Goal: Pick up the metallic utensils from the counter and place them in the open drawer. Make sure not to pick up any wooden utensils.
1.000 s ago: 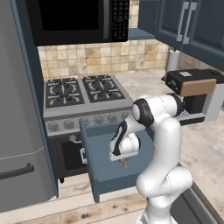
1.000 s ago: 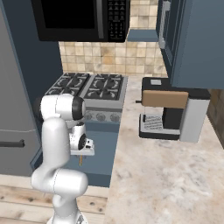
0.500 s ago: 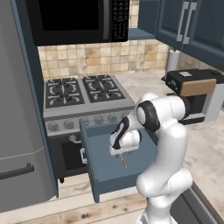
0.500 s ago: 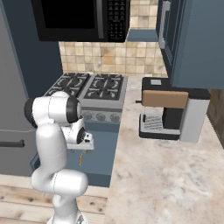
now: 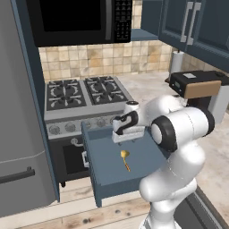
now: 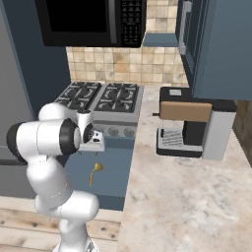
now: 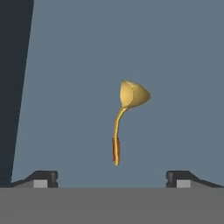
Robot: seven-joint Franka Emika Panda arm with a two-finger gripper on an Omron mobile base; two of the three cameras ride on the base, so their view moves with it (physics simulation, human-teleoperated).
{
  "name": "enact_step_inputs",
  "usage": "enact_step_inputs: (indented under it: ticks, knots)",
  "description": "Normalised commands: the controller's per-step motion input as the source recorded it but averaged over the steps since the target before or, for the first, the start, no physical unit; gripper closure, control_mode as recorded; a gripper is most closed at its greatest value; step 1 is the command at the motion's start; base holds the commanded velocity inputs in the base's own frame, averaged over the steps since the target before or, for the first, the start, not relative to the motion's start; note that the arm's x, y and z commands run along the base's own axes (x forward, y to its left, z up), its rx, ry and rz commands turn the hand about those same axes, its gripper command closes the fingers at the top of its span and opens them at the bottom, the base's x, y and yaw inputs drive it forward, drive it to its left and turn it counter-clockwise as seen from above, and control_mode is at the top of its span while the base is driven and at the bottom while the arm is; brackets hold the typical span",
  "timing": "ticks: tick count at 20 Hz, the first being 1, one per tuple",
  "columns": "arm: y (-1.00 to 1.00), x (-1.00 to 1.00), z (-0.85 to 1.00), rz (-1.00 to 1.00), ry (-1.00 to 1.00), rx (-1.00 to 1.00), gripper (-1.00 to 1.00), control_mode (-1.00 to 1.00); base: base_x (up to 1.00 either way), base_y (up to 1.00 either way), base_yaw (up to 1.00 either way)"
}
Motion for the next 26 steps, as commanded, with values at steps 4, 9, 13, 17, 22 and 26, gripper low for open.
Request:
enact_step_inputs:
  ticks: [4, 9, 13, 17, 22, 26]
  knots:
    - [0.0, -0.22, 1.0, 0.0, 0.0, 0.0, -1.0, -1.0, 0.0, 0.0, 0.0]
    - [-0.13, -0.67, 0.98, 0.0, 0.0, 0.0, -1.0, -1.0, 0.0, 0.0, 0.0]
    - [-0.15, -0.93, 0.81, 0.0, -0.01, 0.0, -1.0, -1.0, 0.0, 0.0, 0.0]
    - [-0.2, -1.0, 0.76, 0.0, -0.08, 0.0, -1.0, -1.0, 0.0, 0.0, 0.0]
    - [-0.07, -1.0, 0.7, 0.0, -0.15, 0.0, -1.0, -1.0, 0.0, 0.0, 0.0]
    - [-0.01, -0.98, 0.62, 0.0, -0.19, 0.0, -1.0, -1.0, 0.0, 0.0, 0.0]
